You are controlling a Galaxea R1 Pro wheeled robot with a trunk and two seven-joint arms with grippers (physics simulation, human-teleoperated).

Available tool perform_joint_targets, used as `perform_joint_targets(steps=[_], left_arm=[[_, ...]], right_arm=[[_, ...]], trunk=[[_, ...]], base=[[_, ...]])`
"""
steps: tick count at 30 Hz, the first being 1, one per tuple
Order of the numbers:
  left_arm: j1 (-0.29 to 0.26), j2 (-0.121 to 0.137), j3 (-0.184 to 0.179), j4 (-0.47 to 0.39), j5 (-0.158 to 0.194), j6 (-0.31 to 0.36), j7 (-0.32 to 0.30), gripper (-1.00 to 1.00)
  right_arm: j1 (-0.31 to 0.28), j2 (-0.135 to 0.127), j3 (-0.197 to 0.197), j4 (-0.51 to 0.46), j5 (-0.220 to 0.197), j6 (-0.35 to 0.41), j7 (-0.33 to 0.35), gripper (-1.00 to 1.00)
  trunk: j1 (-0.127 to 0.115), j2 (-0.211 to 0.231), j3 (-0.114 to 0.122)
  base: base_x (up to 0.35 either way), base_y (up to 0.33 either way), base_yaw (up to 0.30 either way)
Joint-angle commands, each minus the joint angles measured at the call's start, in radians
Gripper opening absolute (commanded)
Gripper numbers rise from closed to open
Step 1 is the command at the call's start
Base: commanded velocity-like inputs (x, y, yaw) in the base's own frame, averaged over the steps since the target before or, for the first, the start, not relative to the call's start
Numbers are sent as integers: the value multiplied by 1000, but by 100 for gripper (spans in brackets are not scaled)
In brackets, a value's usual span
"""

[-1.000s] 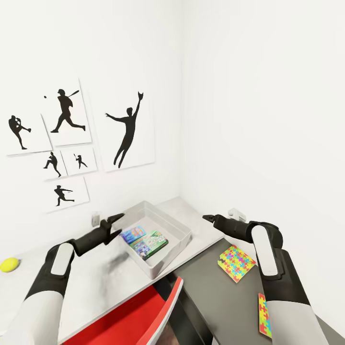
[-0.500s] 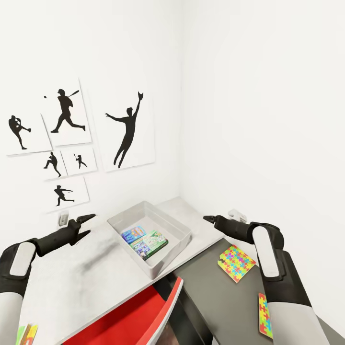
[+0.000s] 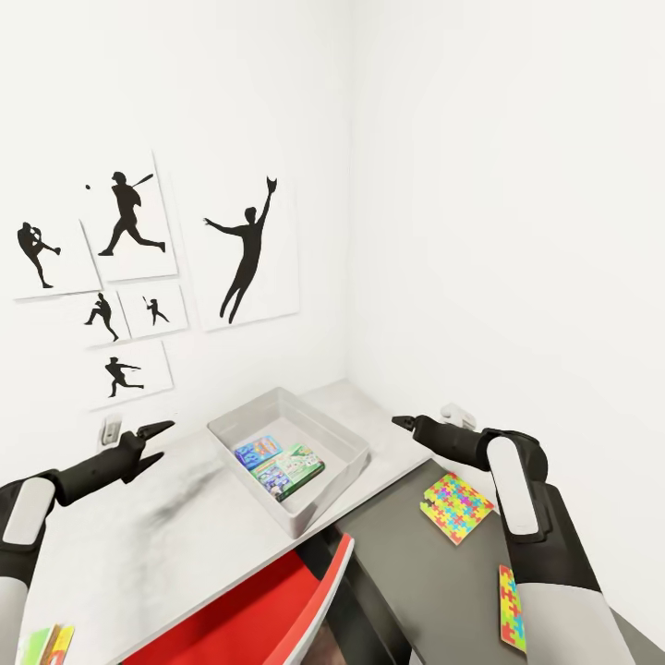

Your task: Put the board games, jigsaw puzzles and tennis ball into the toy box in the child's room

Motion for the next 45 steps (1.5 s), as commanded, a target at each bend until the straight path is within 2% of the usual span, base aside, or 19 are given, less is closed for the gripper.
perform_joint_targets(steps=[1, 19, 29, 45], left_arm=[[0, 1, 2, 1, -5, 6, -6, 100], [1, 12, 3, 1, -1, 7, -7, 100], [1, 12, 3, 1, -1, 8, -10, 100], [1, 12, 9, 1, 2, 10, -12, 100]], right_arm=[[-1, 1, -2, -1, -6, 5, -4, 100], [-1, 5, -4, -1, -4, 3, -5, 100], [-1, 5, -5, -1, -4, 1, -5, 100], [0, 3, -5, -1, -7, -11, -4, 100]], trunk=[[1, -1, -1], [1, -1, 0], [1, -1, 7], [1, -1, 8]], base=[[0, 144, 0], [-1, 114, 10], [-43, -5, 147], [-70, 1, 12]])
